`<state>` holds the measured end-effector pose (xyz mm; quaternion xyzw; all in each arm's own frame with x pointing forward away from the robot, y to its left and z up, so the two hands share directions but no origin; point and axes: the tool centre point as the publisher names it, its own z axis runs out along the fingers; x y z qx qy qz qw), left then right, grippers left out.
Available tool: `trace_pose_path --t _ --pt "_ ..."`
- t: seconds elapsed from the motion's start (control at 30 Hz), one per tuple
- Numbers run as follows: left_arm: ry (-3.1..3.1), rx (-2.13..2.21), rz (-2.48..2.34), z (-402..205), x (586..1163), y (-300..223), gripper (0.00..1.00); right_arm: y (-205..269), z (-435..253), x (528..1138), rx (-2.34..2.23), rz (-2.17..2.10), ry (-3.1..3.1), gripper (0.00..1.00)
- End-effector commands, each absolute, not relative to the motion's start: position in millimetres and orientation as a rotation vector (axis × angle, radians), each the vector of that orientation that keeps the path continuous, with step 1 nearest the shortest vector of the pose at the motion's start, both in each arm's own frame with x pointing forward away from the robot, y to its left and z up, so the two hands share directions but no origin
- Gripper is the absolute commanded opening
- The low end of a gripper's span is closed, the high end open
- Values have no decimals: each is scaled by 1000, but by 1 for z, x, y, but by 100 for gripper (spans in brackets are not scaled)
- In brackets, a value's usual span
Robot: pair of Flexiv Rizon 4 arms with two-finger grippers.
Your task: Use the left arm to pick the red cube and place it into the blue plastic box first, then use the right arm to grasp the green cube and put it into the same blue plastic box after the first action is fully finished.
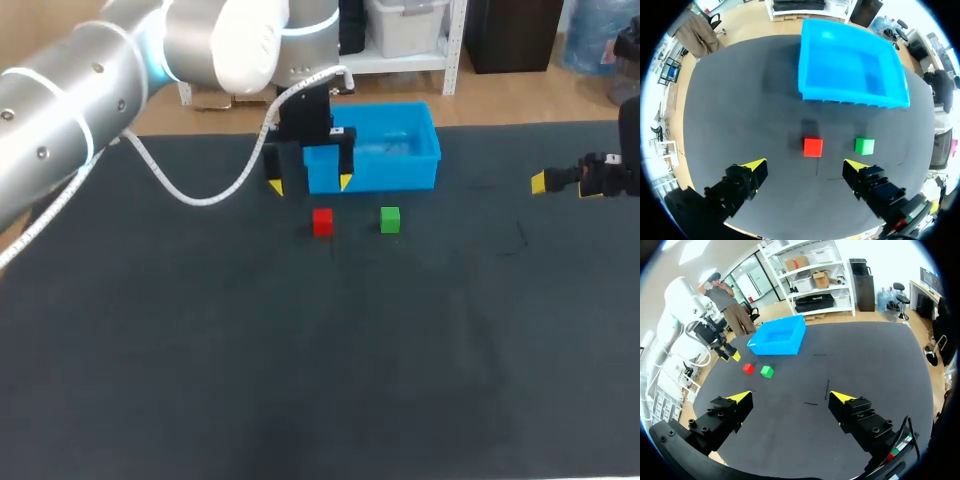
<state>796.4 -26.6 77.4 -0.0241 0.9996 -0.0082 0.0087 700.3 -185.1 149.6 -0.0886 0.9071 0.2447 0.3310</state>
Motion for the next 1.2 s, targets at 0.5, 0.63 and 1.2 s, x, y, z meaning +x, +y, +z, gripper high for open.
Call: trace_pose_path --t 0.5,0.63,1.2 --pt "3164 -76 3 49 804 -36 100 -185 150 700 -232 638 2372 100" --pt "3171 -74 7 44 807 -37 100 -185 150 700 -232 638 2372 100" --pt "3202 -100 30 23 811 -39 100 -185 150 700 -232 638 2372 100"
